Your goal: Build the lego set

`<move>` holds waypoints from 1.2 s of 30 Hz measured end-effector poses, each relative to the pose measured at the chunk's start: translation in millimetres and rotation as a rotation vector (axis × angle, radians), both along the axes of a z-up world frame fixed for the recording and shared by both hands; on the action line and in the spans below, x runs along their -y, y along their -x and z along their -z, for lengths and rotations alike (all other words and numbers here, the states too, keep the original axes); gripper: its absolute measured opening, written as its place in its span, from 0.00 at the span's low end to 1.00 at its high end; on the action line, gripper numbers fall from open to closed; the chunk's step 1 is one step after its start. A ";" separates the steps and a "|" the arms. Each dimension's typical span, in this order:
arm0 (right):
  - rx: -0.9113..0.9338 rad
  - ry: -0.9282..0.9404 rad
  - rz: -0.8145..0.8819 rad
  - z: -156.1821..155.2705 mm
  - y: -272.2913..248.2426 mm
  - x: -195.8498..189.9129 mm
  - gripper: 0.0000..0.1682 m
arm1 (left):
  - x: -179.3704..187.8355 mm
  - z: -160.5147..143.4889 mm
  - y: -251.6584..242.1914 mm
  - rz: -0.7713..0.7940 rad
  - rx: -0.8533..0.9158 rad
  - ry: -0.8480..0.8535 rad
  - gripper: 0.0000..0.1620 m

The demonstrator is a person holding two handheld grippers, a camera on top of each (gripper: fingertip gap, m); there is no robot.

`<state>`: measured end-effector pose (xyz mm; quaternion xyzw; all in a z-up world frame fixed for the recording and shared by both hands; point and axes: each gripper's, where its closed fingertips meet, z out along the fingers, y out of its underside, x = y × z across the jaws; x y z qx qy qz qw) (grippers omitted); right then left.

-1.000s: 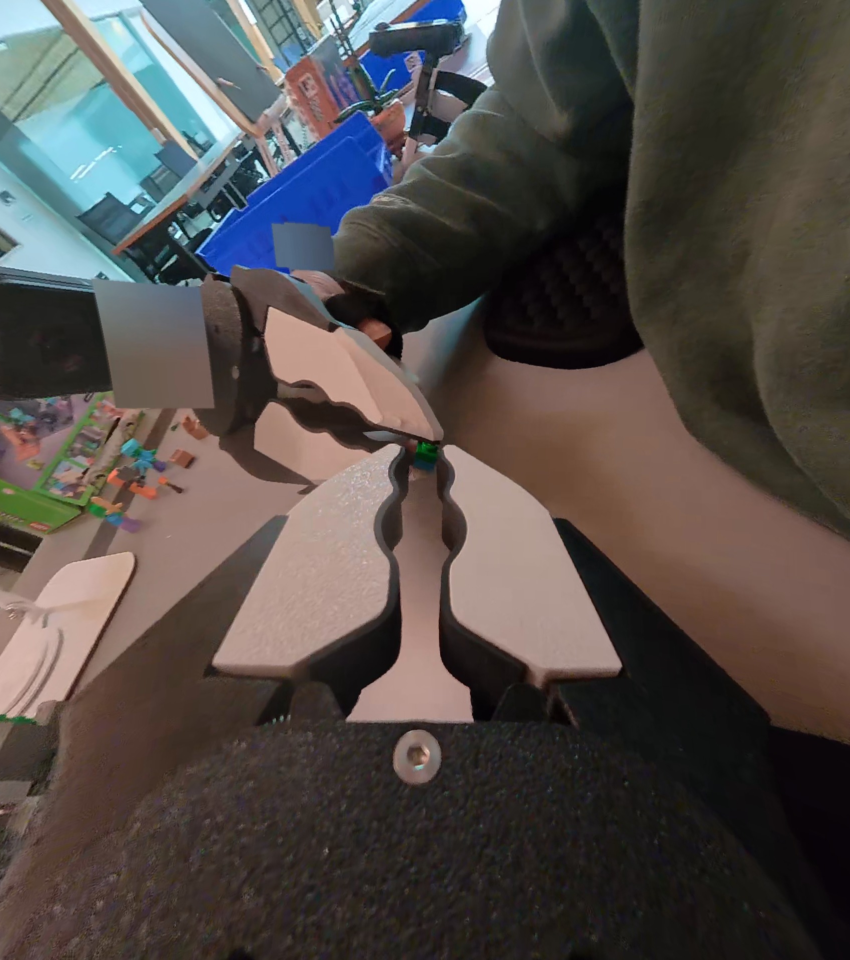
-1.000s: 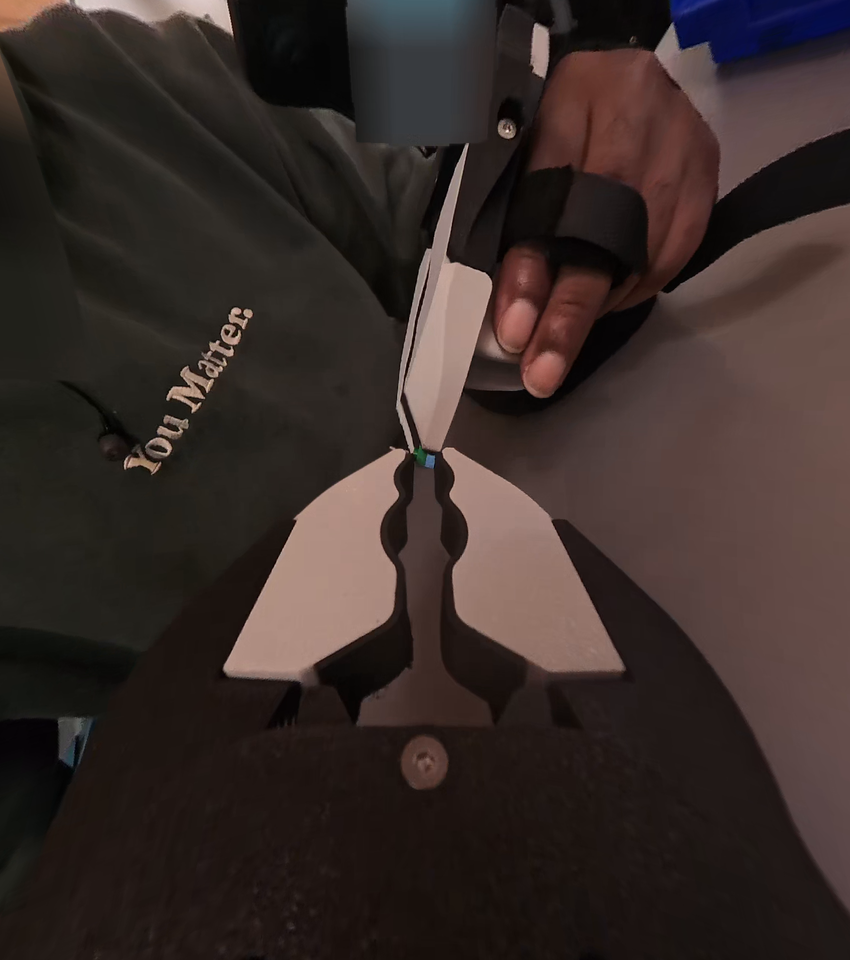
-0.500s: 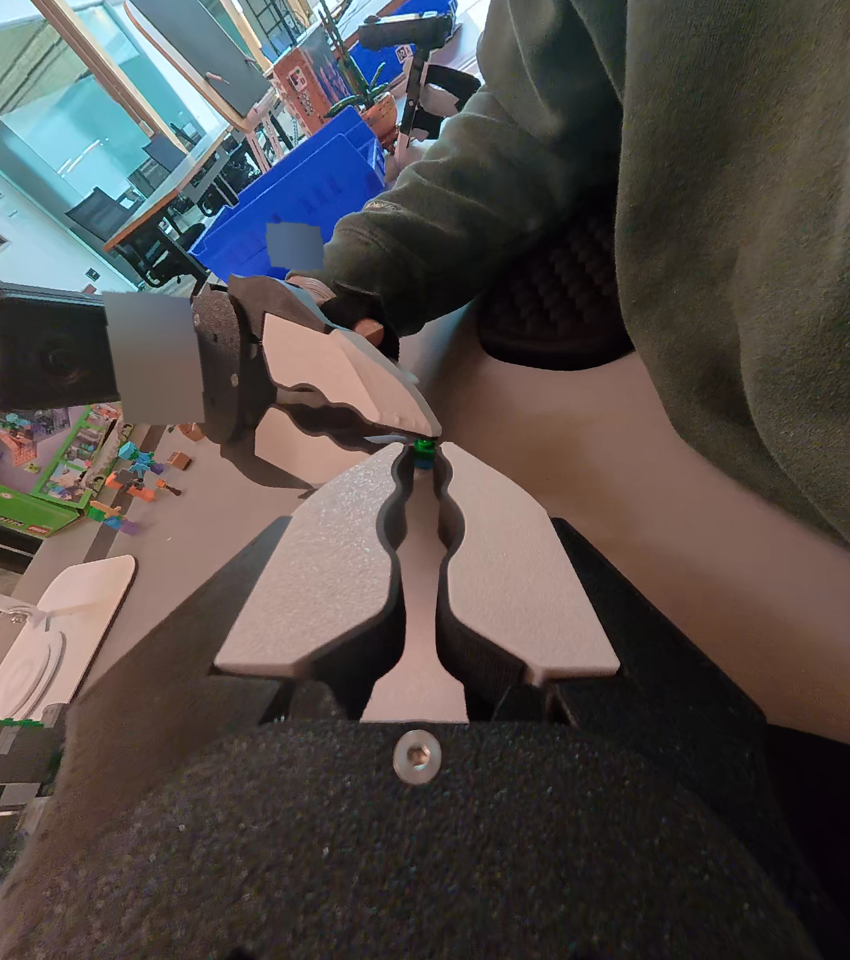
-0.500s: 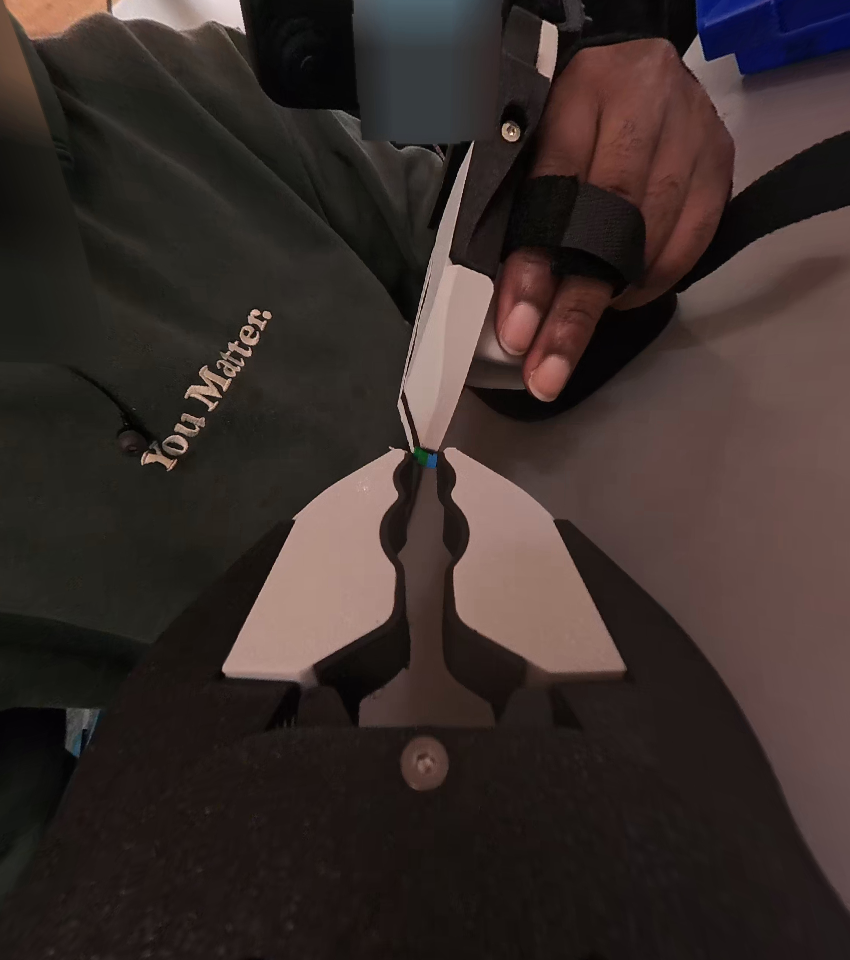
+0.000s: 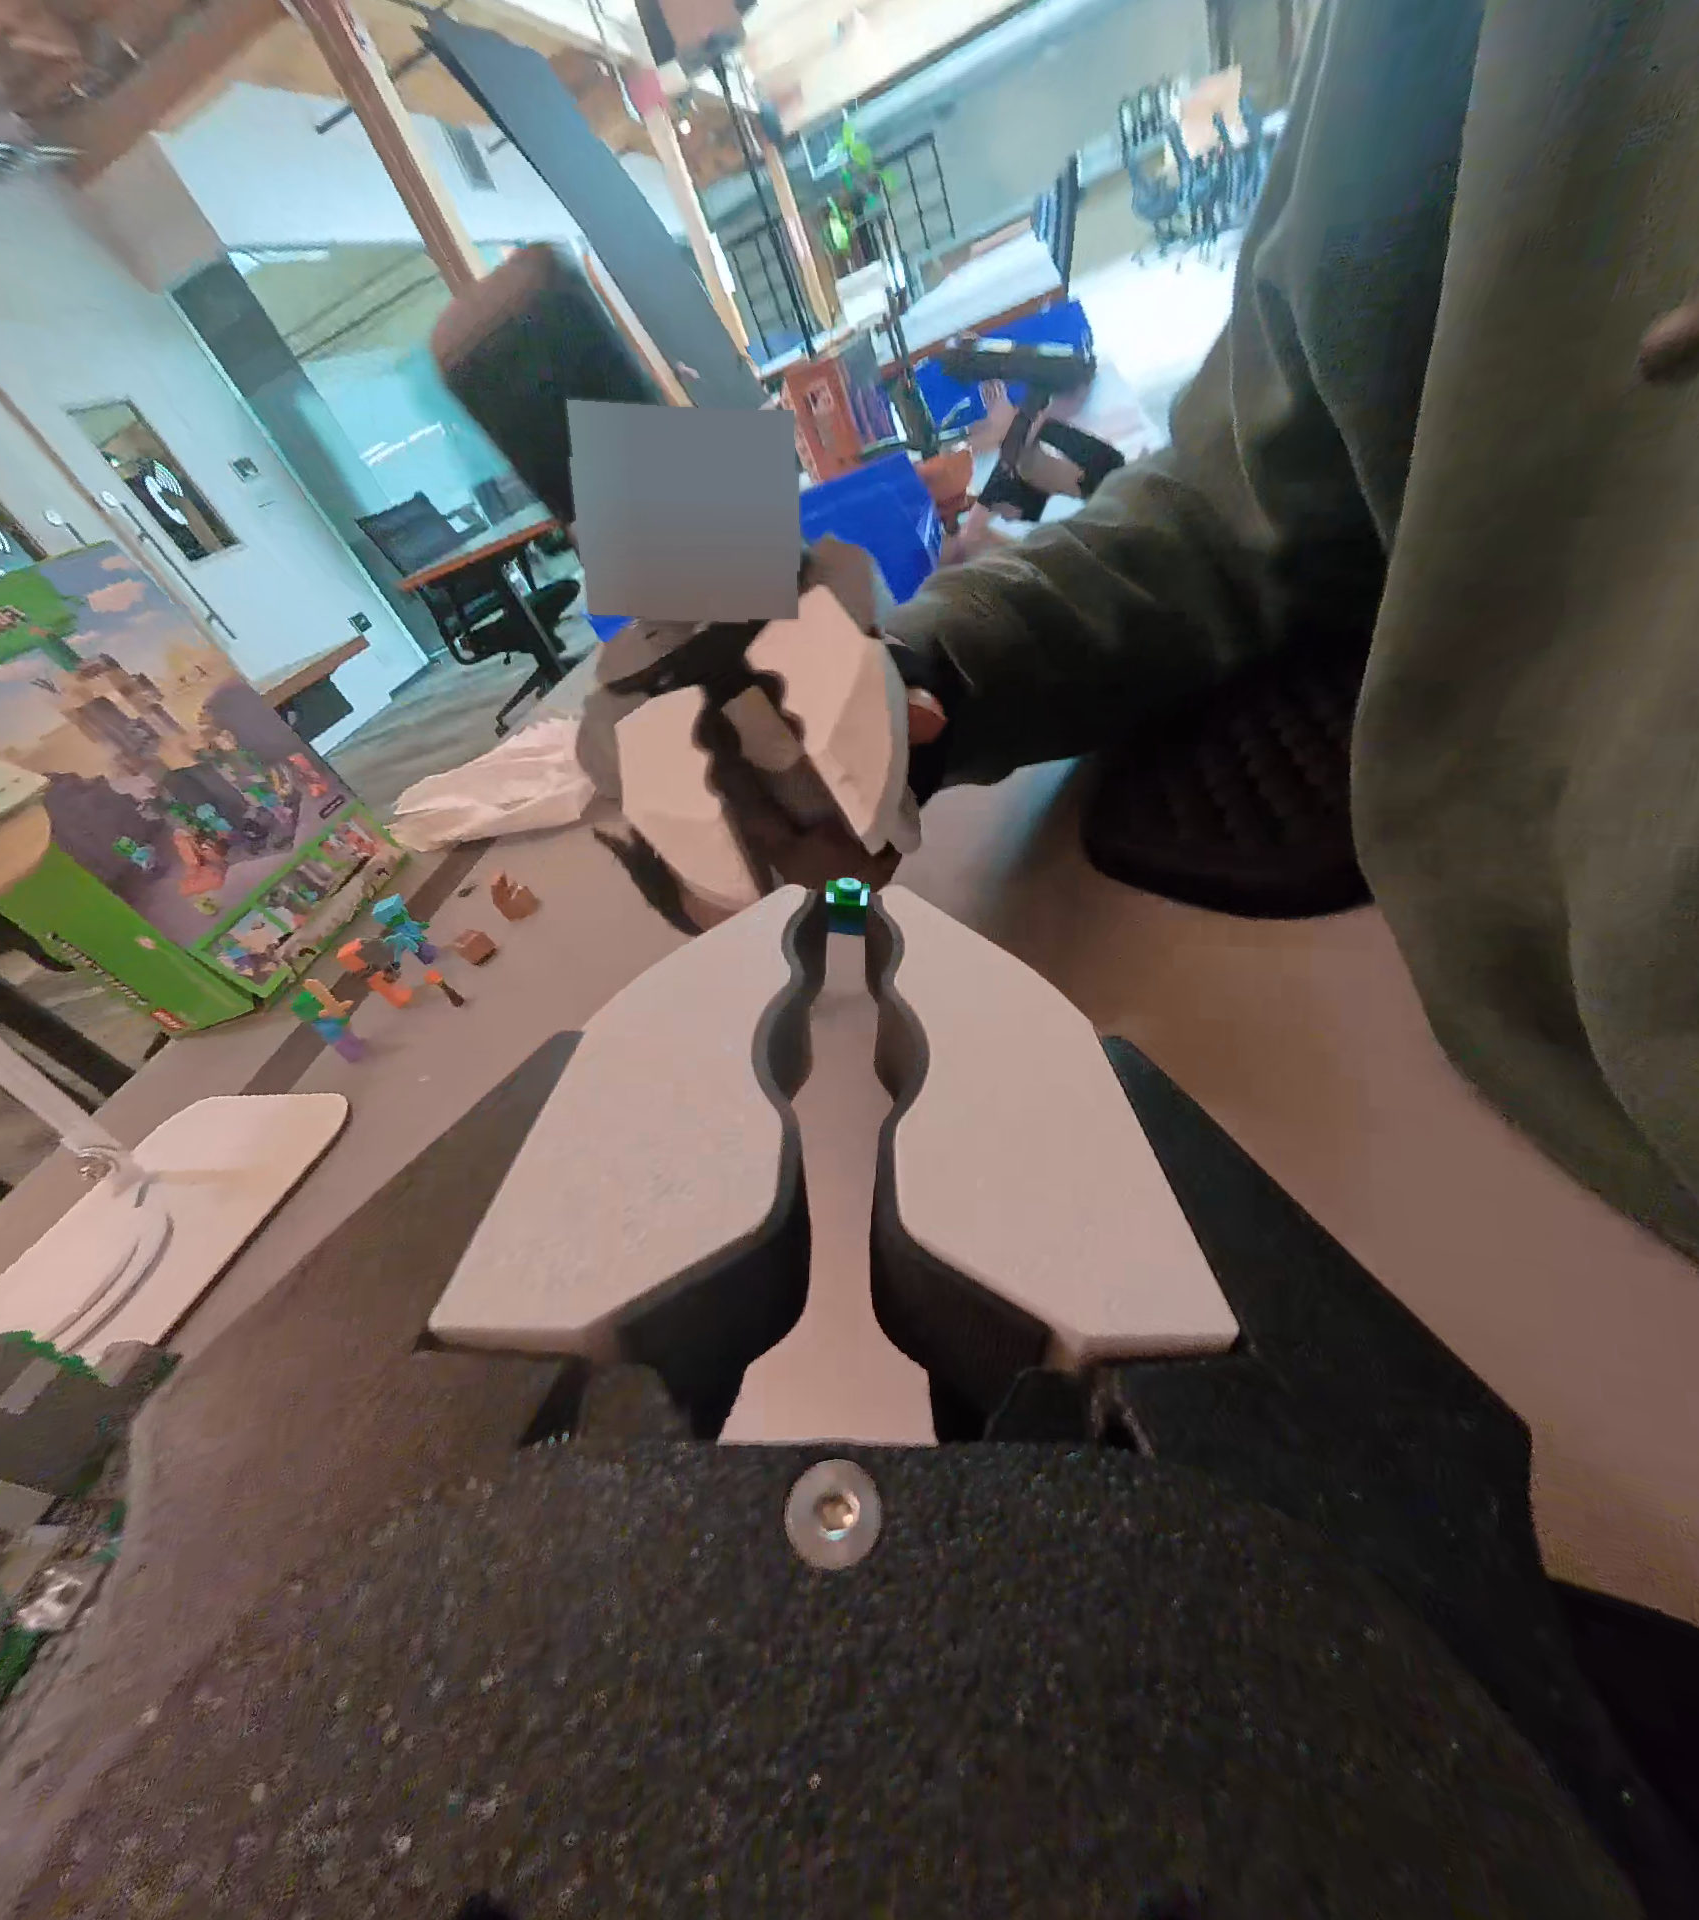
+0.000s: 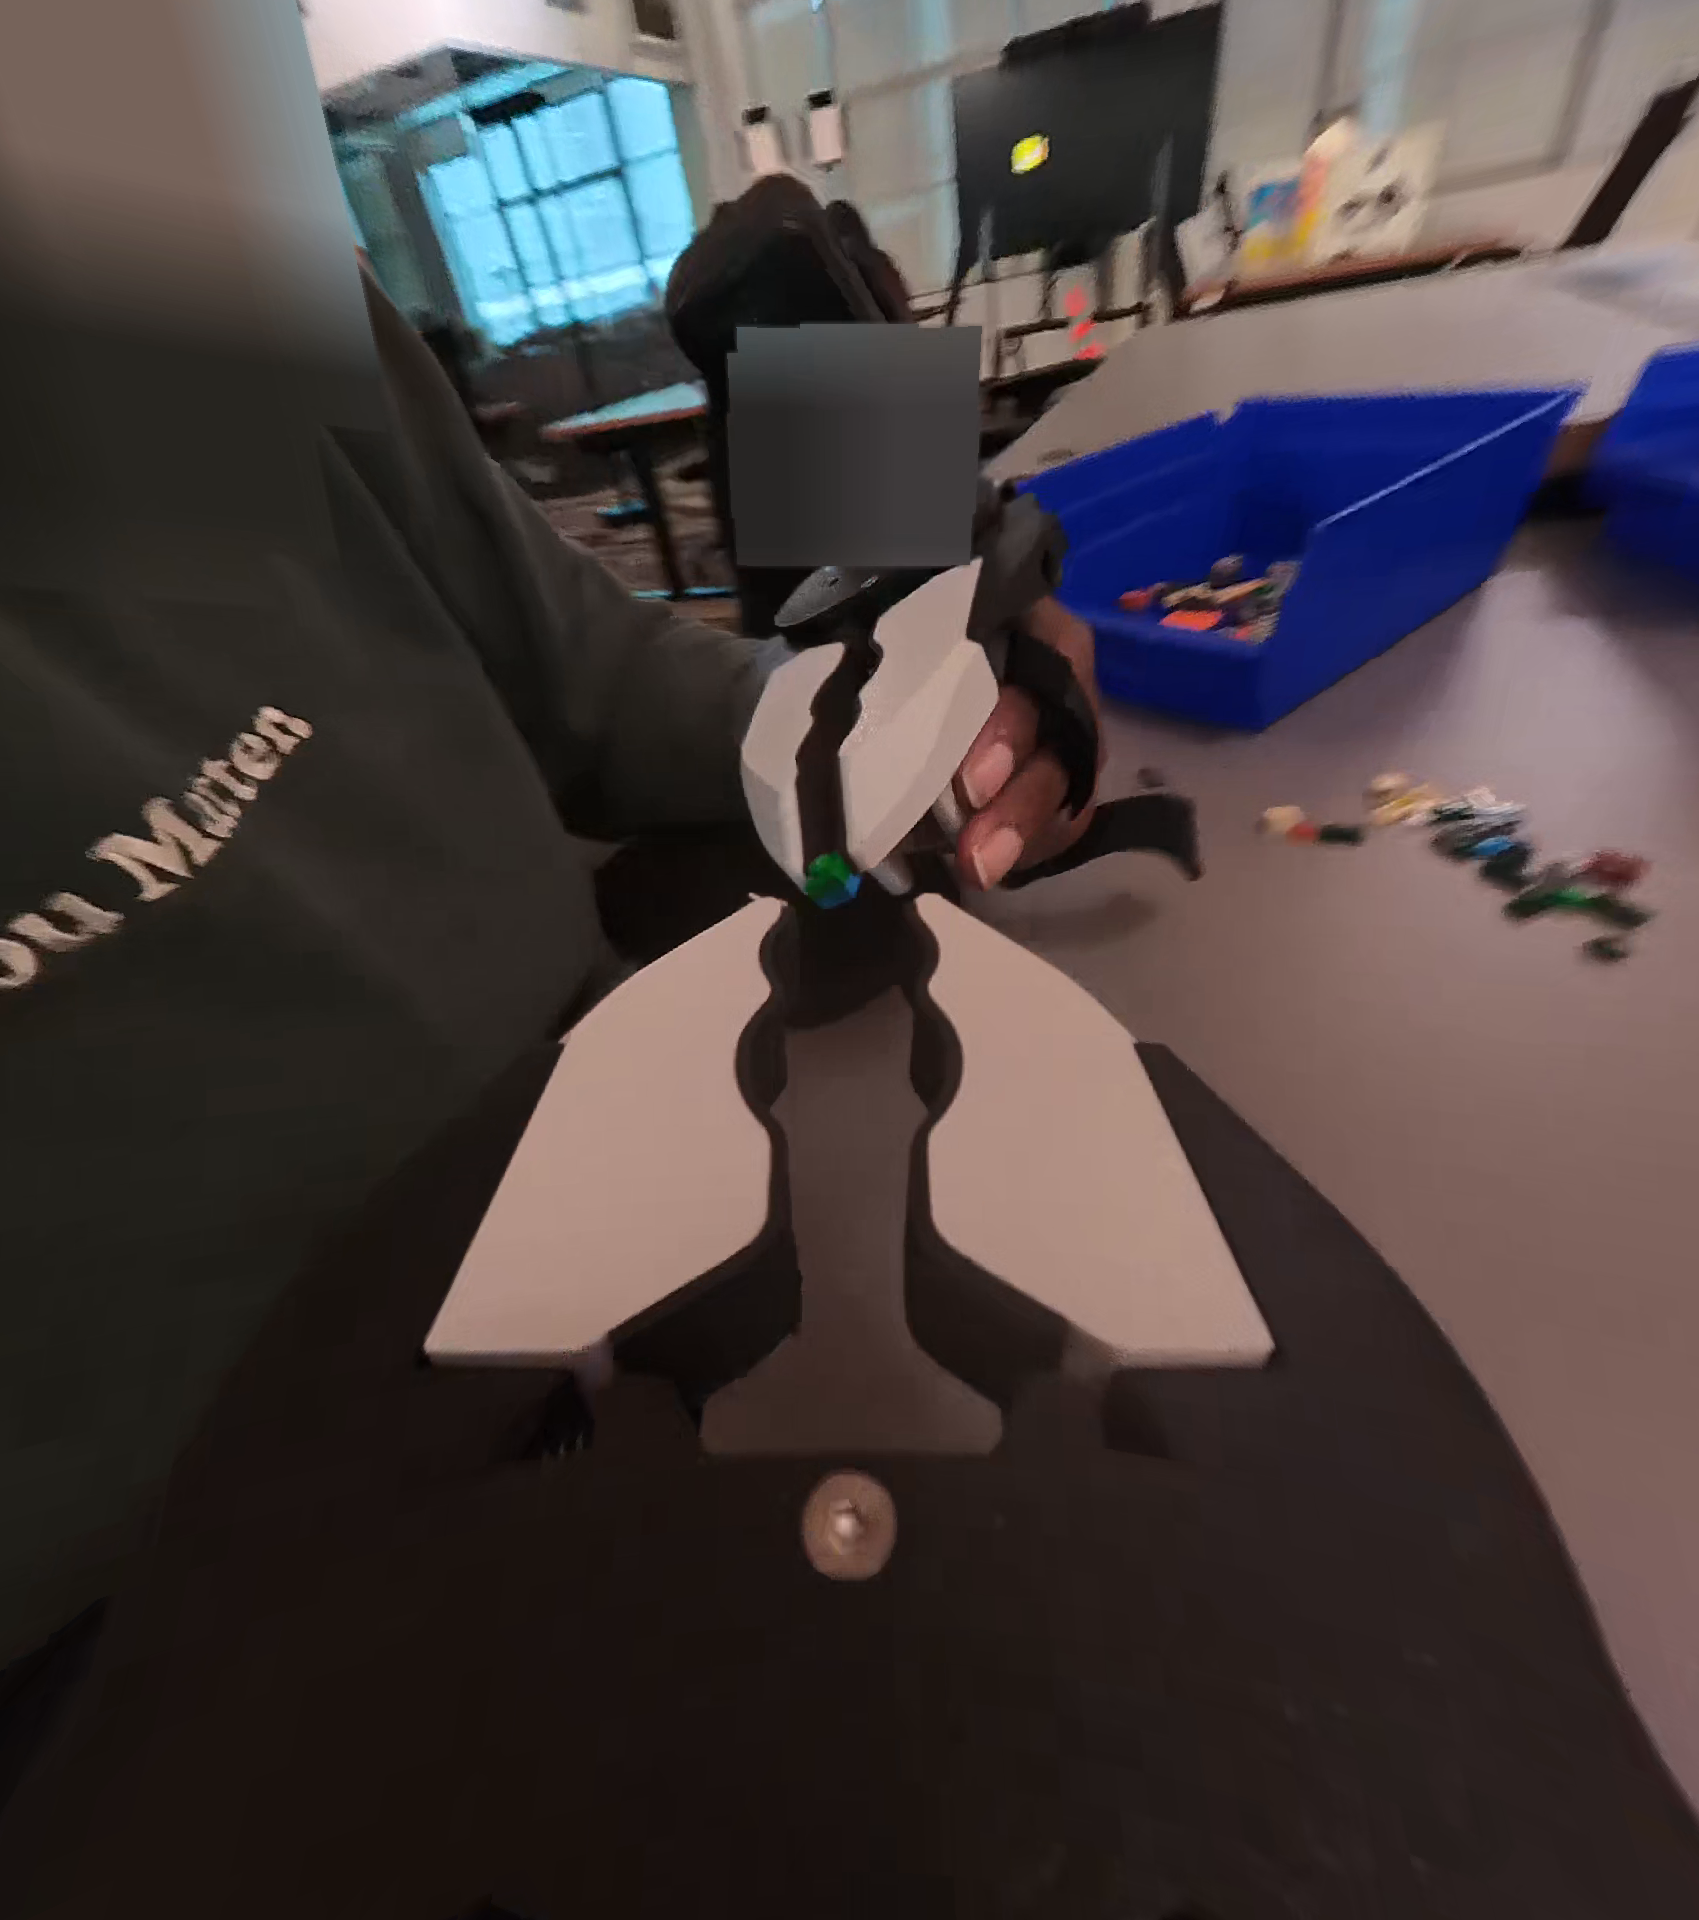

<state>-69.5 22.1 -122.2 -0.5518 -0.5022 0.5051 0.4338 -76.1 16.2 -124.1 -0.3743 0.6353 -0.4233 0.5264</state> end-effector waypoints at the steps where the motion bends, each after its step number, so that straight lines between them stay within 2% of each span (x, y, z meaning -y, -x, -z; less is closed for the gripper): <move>1: 0.015 -0.073 0.049 0.5 -0.3 -0.9 0.12 | 0.0 -2.5 0.2 0.009 0.017 0.022 0.05; 4: 0.083 -0.260 0.151 1.3 2.3 -0.2 0.12 | 0.9 -9.1 0.0 0.037 0.059 0.085 0.05; 7: 0.128 -0.353 0.180 -1.8 10.3 4.3 0.11 | 1.9 -14.0 -0.3 0.061 0.088 0.135 0.05; 14: 0.134 -0.392 0.199 -10.5 13.7 7.5 0.05 | 5.1 -15.4 0.3 0.079 0.096 0.149 0.05; 20: 0.149 -0.462 0.239 -14.4 14.1 6.5 0.04 | 4.1 -19.3 1.1 0.076 0.110 0.172 0.05; 28: 0.155 -0.430 0.241 -13.3 12.1 4.4 0.04 | 2.4 -19.8 -0.3 0.075 0.110 0.227 0.05; 32: 0.152 -0.366 0.226 -12.2 9.8 2.7 0.04 | 0.2 -12.5 -0.9 0.050 0.075 0.191 0.06; 36: 0.145 -0.291 0.197 -9.2 9.2 2.8 0.04 | -0.4 -12.4 -1.8 0.040 0.075 0.182 0.04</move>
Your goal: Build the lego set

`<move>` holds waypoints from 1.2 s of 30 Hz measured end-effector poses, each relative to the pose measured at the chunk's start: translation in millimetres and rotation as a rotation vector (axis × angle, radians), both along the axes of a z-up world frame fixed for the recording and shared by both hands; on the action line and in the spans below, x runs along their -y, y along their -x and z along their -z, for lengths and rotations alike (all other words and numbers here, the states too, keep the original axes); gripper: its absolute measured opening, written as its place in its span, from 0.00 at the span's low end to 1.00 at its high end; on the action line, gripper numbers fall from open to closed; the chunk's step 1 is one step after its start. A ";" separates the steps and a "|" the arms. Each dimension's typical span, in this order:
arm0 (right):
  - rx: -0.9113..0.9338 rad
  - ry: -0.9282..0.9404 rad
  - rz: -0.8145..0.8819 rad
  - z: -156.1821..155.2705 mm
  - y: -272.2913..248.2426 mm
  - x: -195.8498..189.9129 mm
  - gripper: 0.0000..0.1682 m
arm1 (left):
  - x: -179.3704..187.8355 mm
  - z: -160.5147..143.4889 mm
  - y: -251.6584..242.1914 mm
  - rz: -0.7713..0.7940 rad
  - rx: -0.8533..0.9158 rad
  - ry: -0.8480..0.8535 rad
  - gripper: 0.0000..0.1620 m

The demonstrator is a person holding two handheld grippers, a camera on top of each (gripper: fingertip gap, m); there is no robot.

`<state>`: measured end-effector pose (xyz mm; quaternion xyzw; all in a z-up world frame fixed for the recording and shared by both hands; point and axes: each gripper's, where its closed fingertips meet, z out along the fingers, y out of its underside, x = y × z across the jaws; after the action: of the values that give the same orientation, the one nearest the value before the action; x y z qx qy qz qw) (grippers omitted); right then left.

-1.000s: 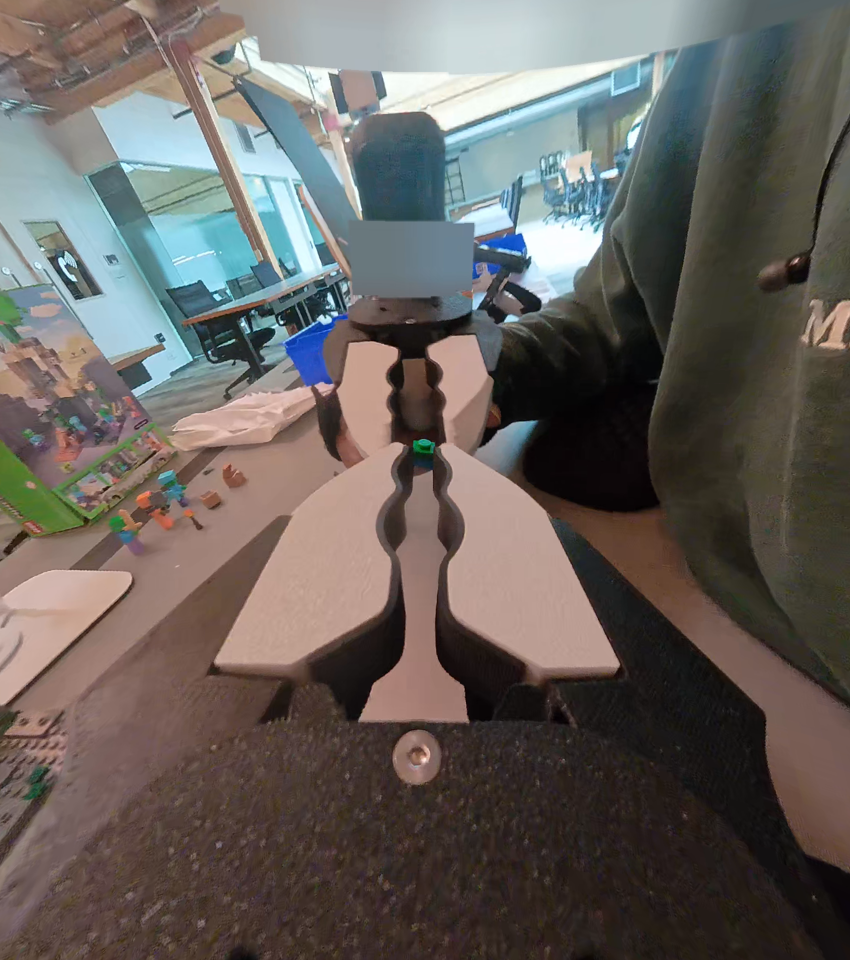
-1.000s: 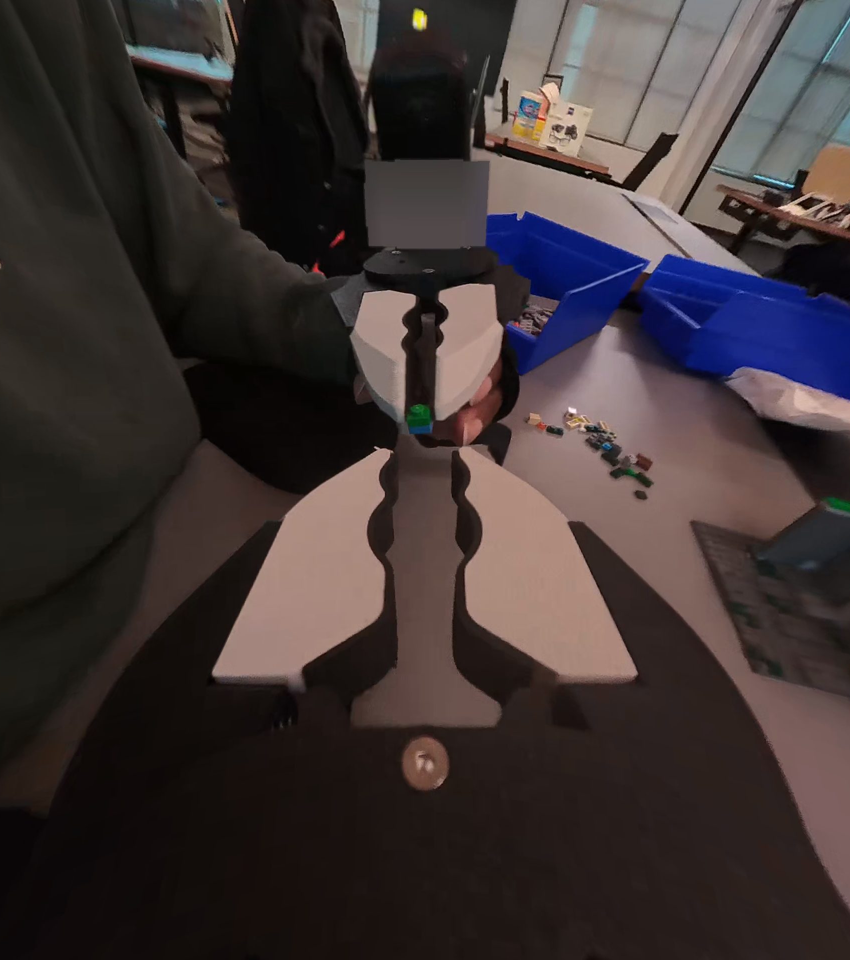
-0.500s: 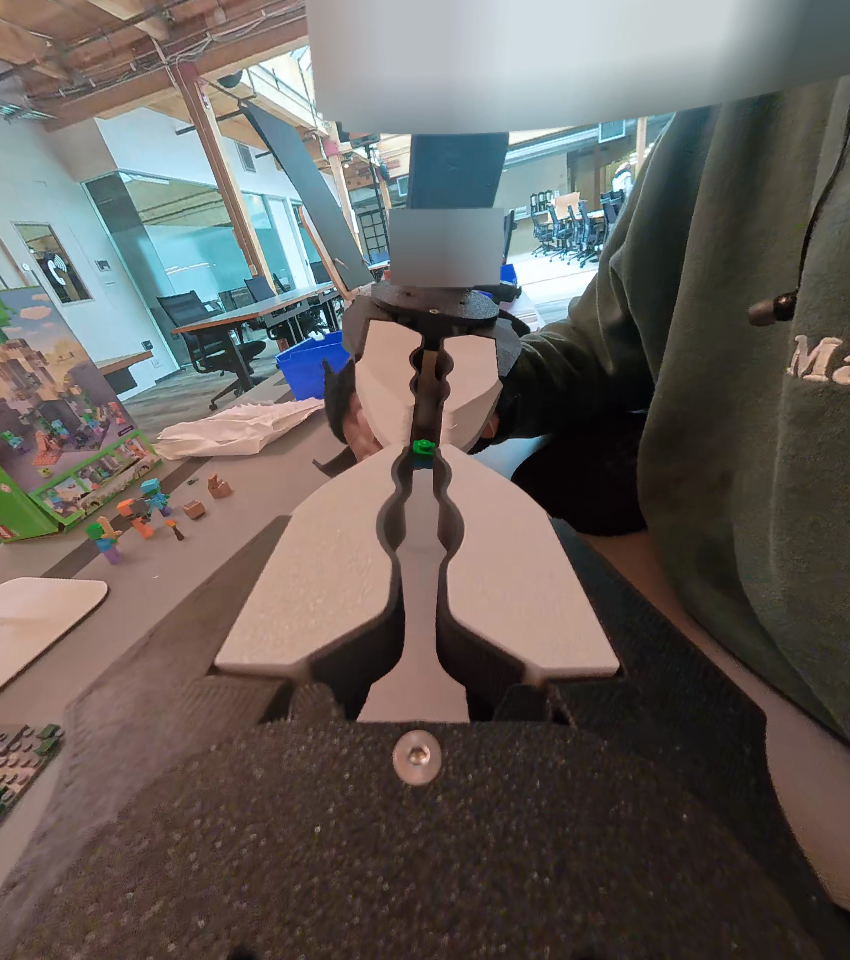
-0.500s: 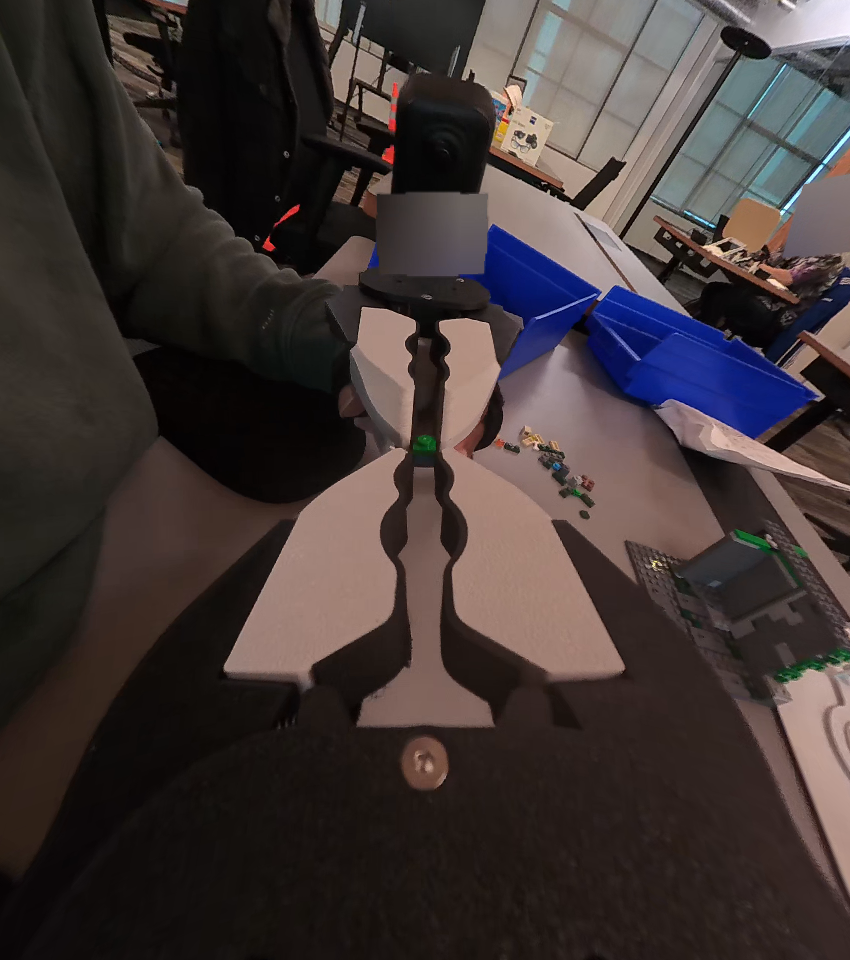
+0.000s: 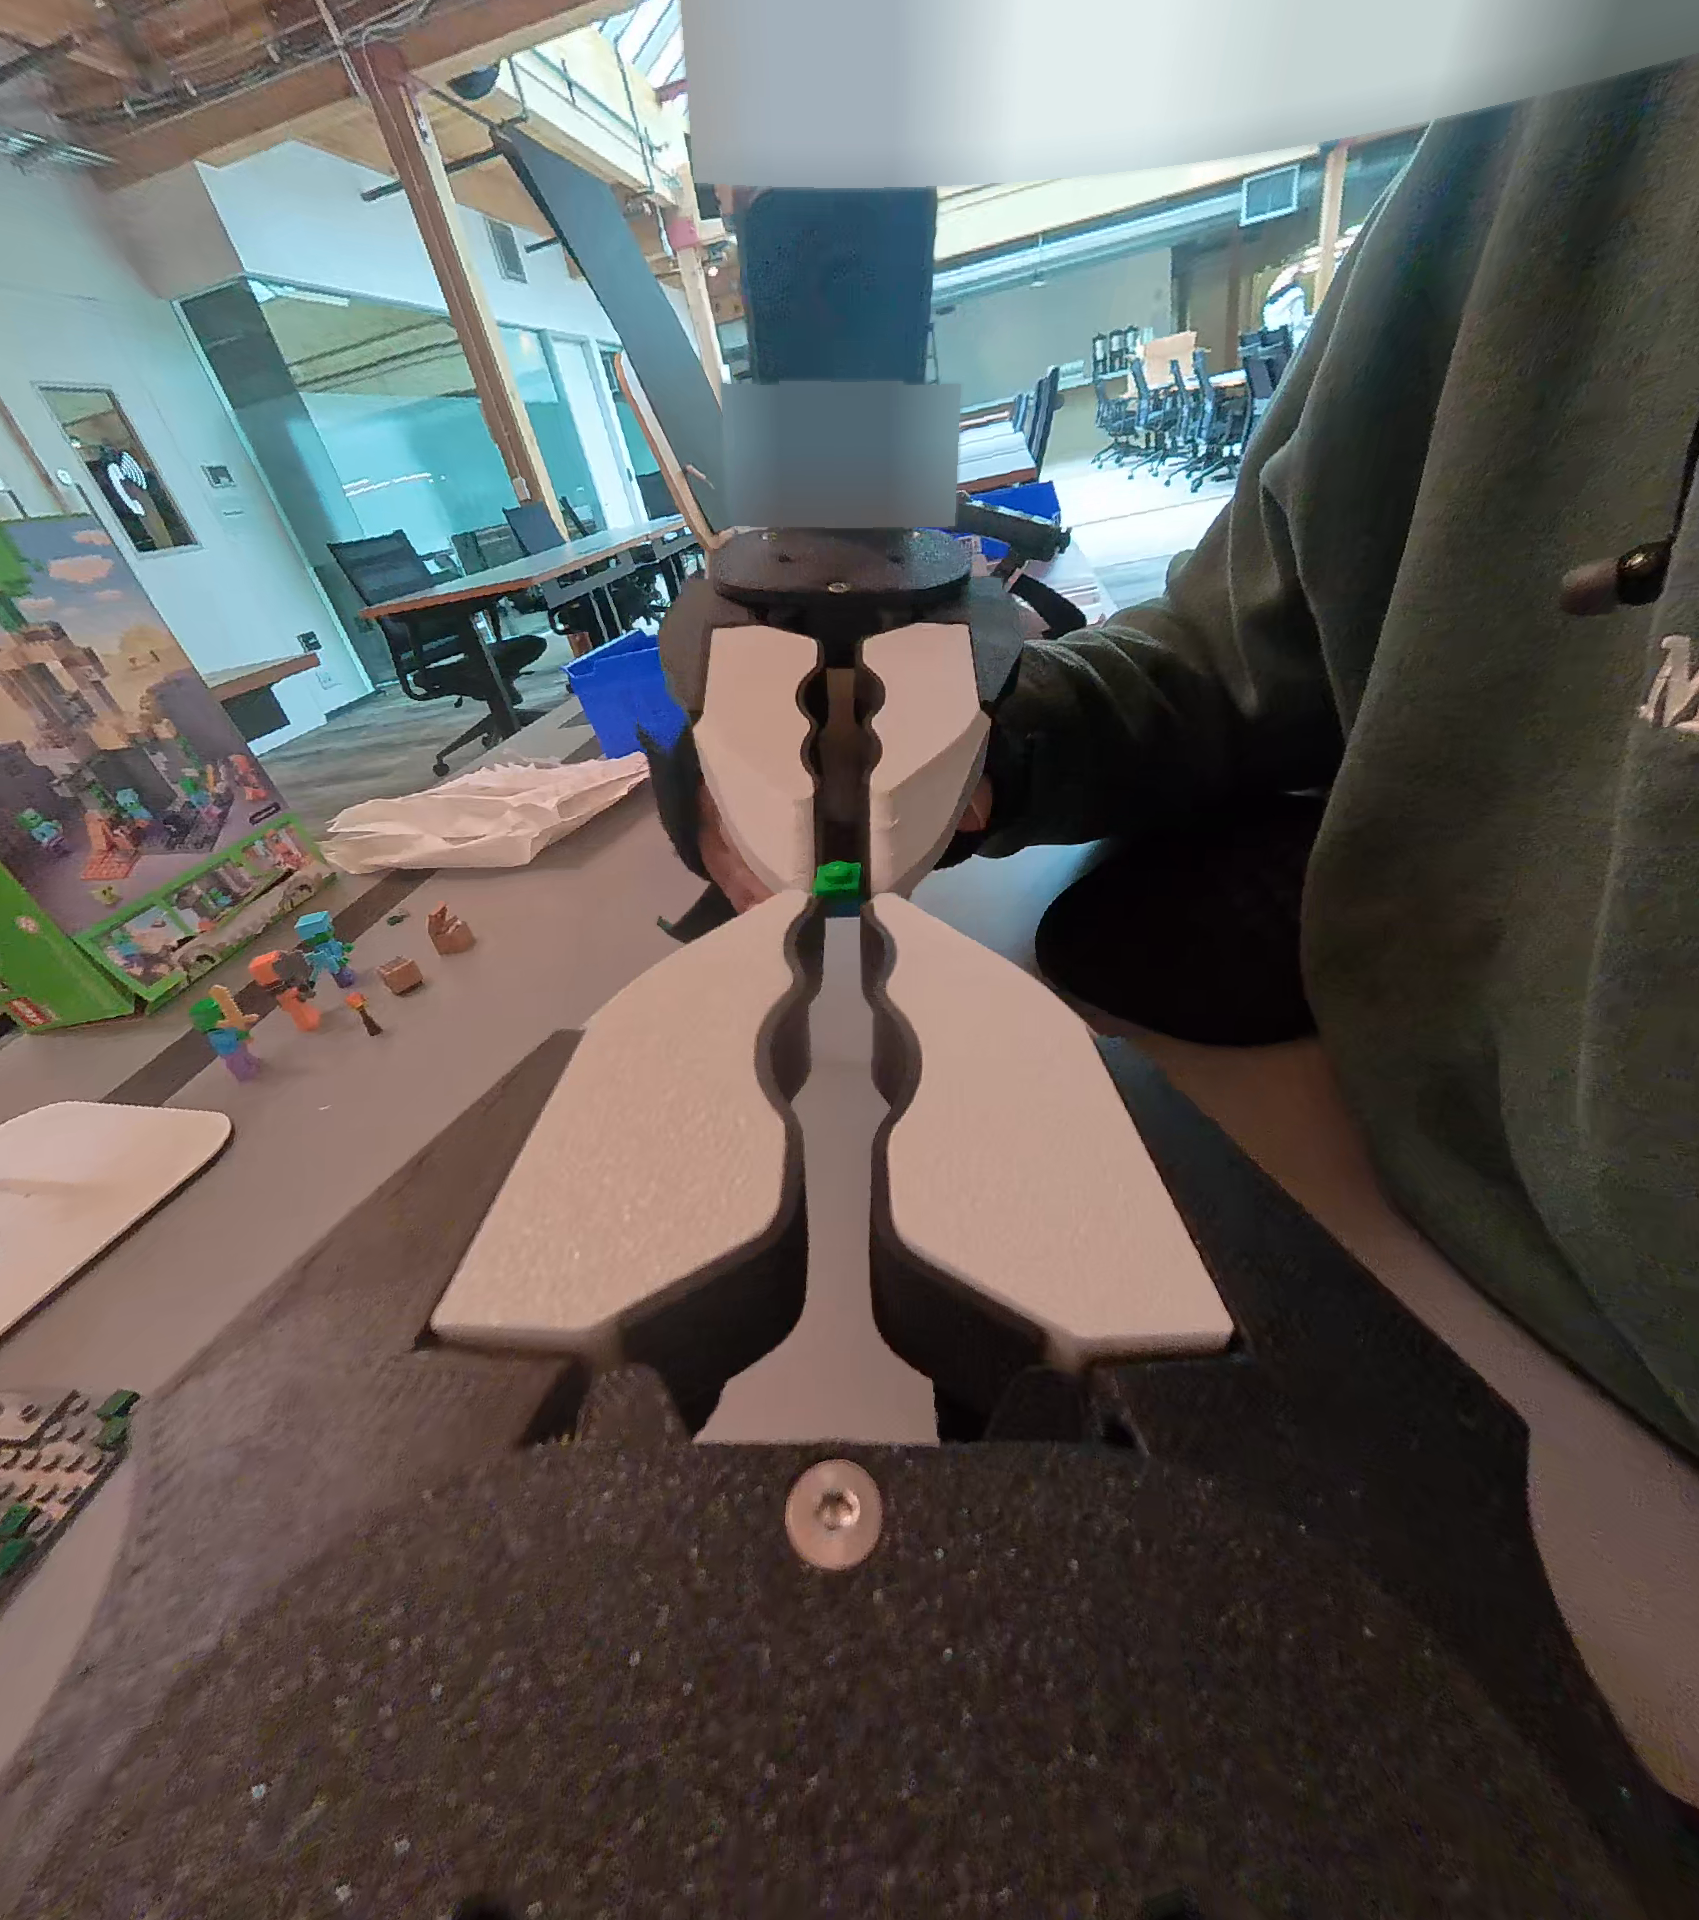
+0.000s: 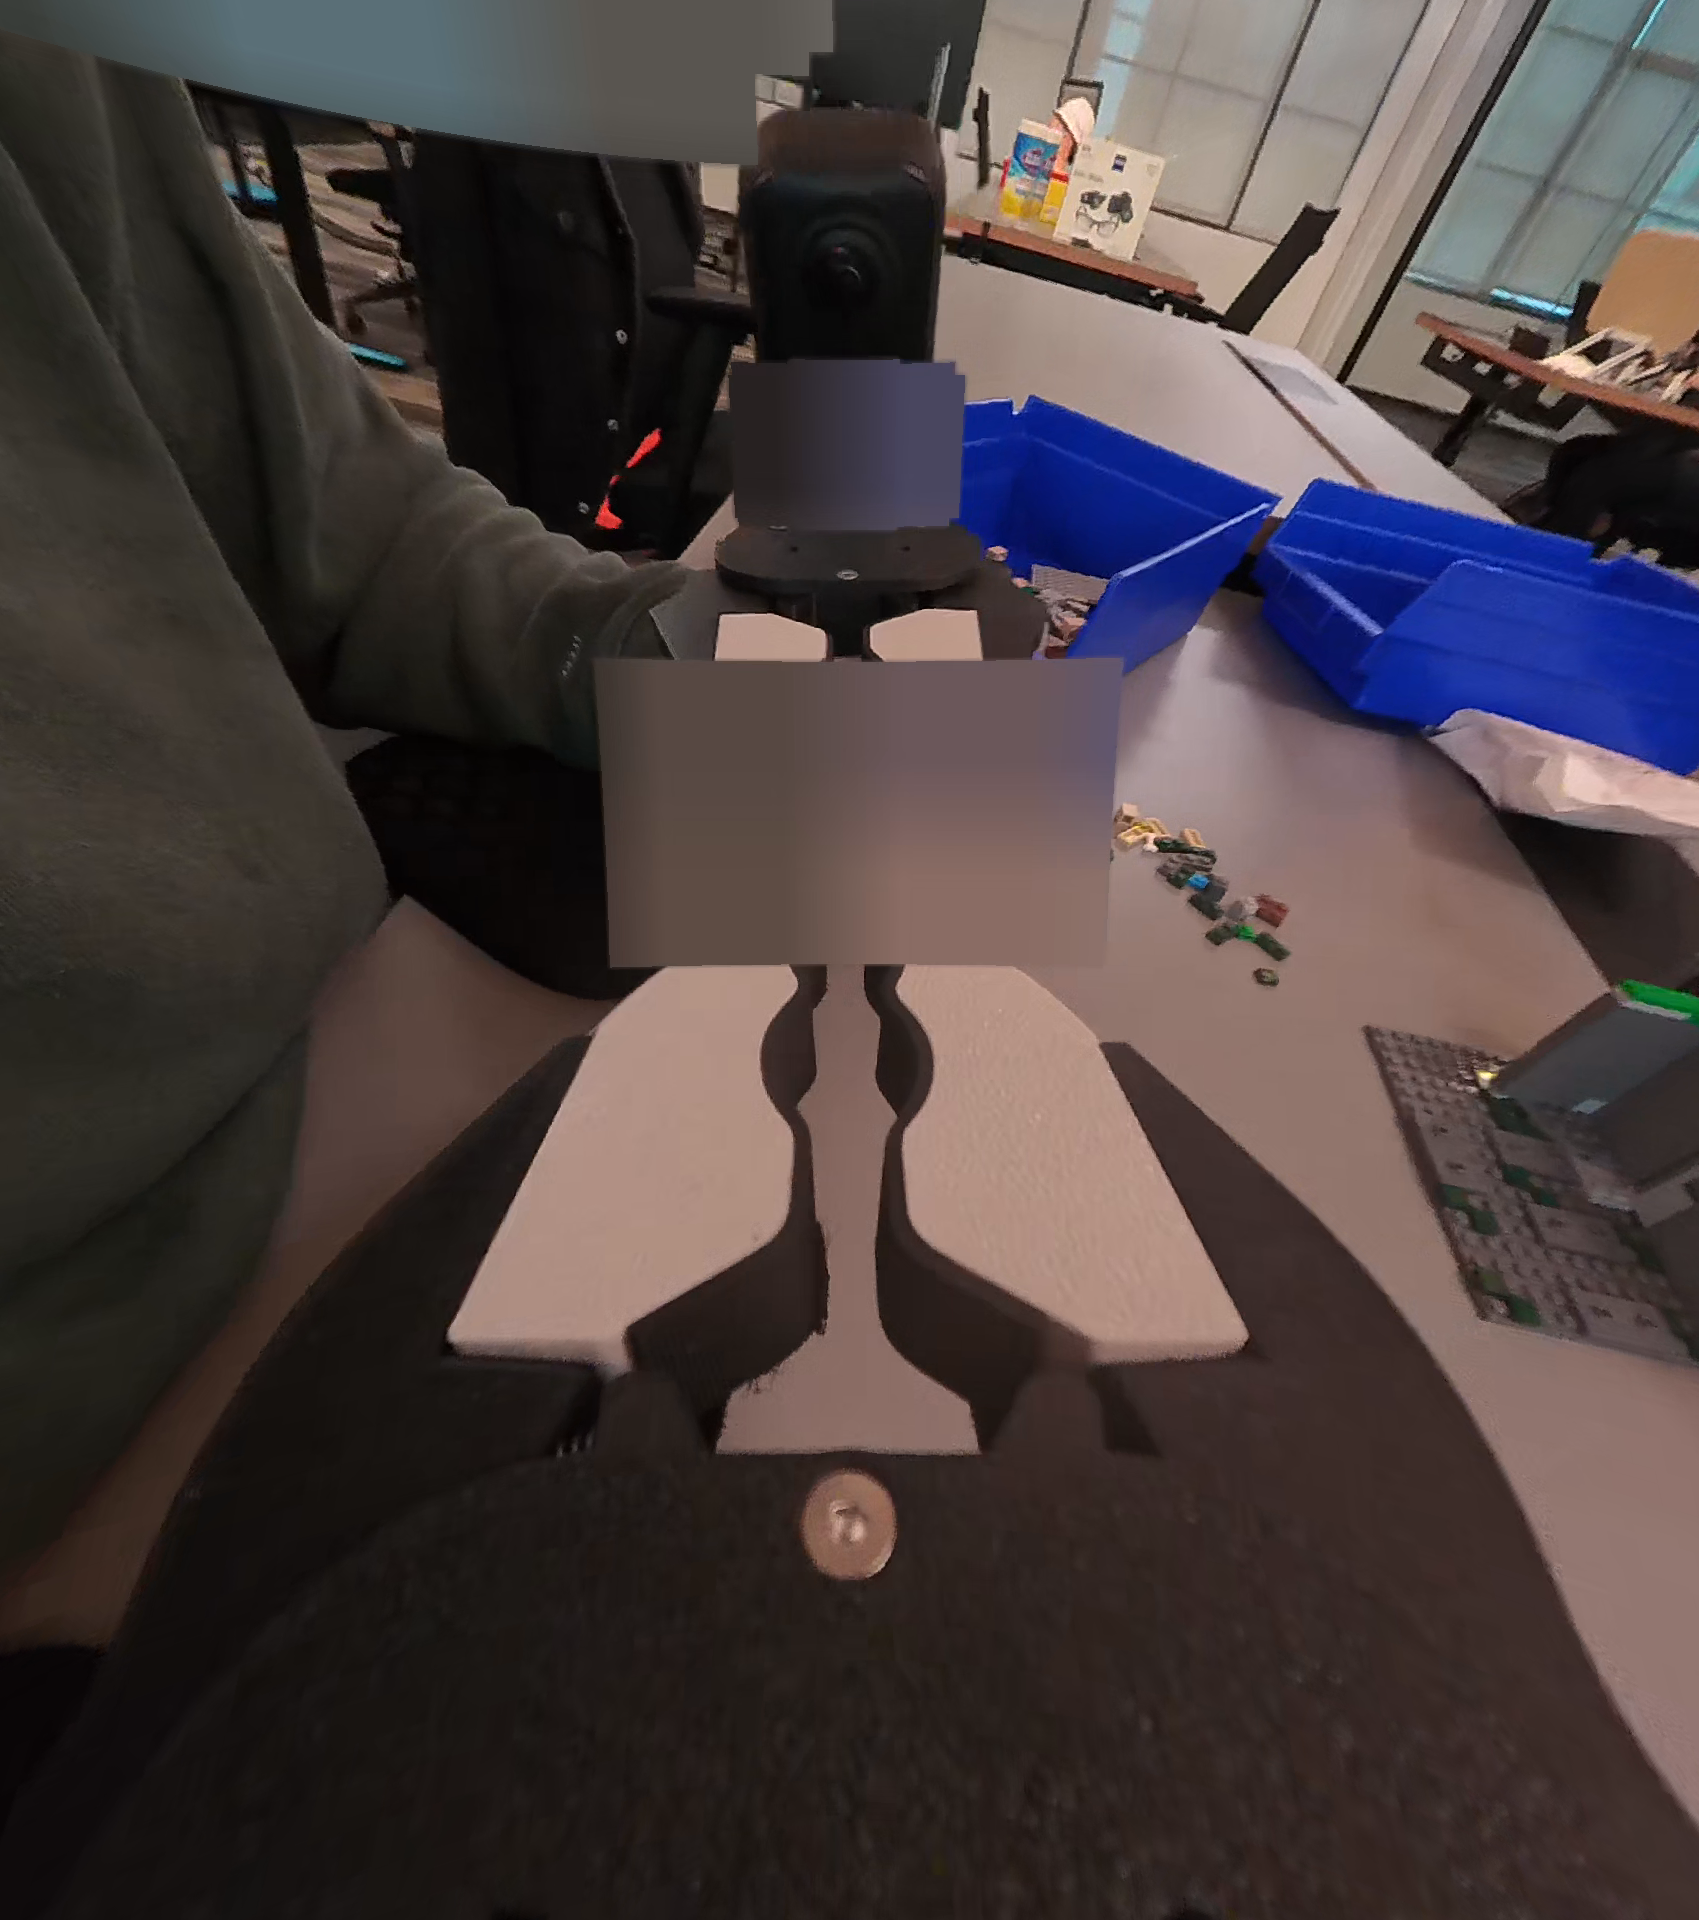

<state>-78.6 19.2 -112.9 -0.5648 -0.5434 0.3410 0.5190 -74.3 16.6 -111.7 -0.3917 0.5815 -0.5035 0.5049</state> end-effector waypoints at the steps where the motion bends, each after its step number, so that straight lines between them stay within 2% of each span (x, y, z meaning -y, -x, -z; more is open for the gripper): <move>1: -0.010 0.018 -0.006 0.1 -0.1 0.0 0.04 | -0.1 0.2 0.0 -0.001 -0.001 0.000 0.04; 5: -0.046 0.083 -0.021 -0.2 -0.3 -1.1 0.04 | -0.6 0.2 -0.5 -0.006 -0.009 0.004 0.03; 7: -0.066 0.098 -0.019 -1.2 -0.7 -3.0 0.04 | -0.2 -1.0 -0.3 0.000 -0.008 0.014 0.00; 17: -0.049 0.099 -0.027 1.4 -2.1 -3.3 0.04 | -6.0 1.5 0.3 -0.025 -0.012 0.016 0.00; 22: -0.064 0.235 -0.065 8.8 -4.3 -4.8 0.04 | -3.5 10.9 -5.9 -0.019 -0.065 0.018 0.12; 25: -0.073 0.303 -0.079 13.0 -7.2 -7.5 0.04 | -4.8 15.3 -8.6 -0.047 -0.084 -0.022 0.11; 29: -0.080 0.430 -0.113 20.3 -10.5 -8.4 0.04 | -10.1 18.4 -12.0 -0.139 -0.096 -0.181 0.08; 36: -0.203 0.750 -0.201 16.0 -16.2 -9.0 0.04 | -11.5 17.6 -15.3 -0.201 -0.092 -0.314 0.04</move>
<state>-62.4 28.2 -129.0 -0.6225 -0.3796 0.6189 0.2922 -58.9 28.0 -129.2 -0.3866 0.6333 -0.3352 0.5806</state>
